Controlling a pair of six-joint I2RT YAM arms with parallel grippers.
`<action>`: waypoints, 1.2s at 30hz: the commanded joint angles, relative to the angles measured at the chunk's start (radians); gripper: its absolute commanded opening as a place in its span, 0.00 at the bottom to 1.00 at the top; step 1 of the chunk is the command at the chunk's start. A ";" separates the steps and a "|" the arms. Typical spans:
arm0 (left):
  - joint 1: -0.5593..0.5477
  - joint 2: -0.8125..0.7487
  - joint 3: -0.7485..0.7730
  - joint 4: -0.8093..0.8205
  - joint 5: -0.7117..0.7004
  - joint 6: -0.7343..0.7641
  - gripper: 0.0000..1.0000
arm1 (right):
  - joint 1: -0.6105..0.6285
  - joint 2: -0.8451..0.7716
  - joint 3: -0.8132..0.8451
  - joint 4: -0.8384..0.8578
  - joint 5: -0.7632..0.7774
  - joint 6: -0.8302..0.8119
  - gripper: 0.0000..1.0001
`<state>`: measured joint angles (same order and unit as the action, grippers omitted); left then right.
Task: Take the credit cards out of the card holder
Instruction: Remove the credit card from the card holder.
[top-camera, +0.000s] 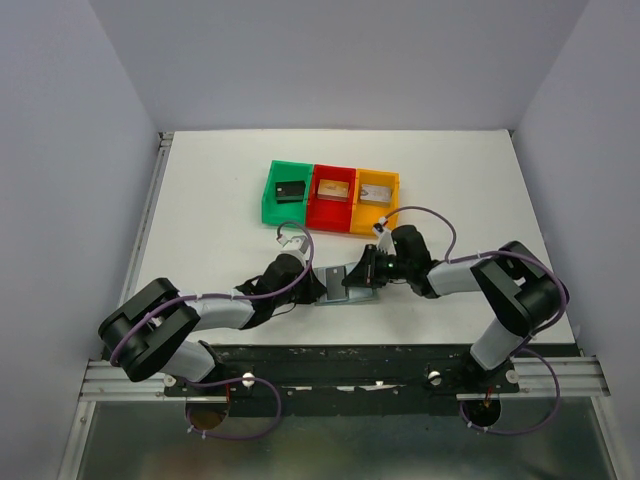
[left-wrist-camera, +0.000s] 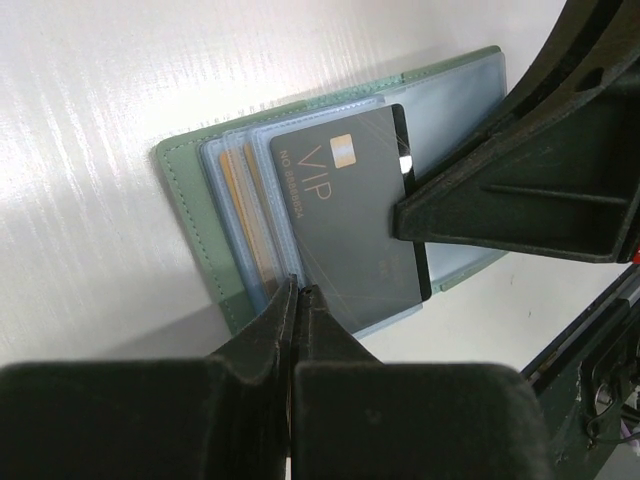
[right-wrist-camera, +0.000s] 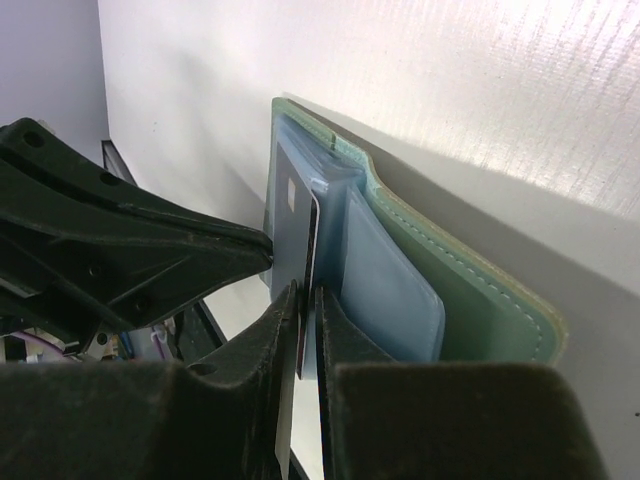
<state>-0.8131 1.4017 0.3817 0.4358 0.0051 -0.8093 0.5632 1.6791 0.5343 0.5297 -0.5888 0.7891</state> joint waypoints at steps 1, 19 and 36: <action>-0.003 0.014 -0.023 -0.060 -0.060 -0.005 0.00 | 0.010 -0.044 0.003 -0.022 -0.086 -0.011 0.19; -0.004 0.003 -0.032 -0.066 -0.076 -0.011 0.00 | -0.008 -0.085 -0.003 -0.054 -0.088 -0.030 0.19; -0.003 0.008 -0.018 -0.088 -0.080 0.002 0.00 | -0.034 -0.111 -0.016 -0.076 -0.094 -0.040 0.01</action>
<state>-0.8135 1.3987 0.3771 0.4389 -0.0338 -0.8242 0.5423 1.6054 0.5297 0.4660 -0.6453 0.7647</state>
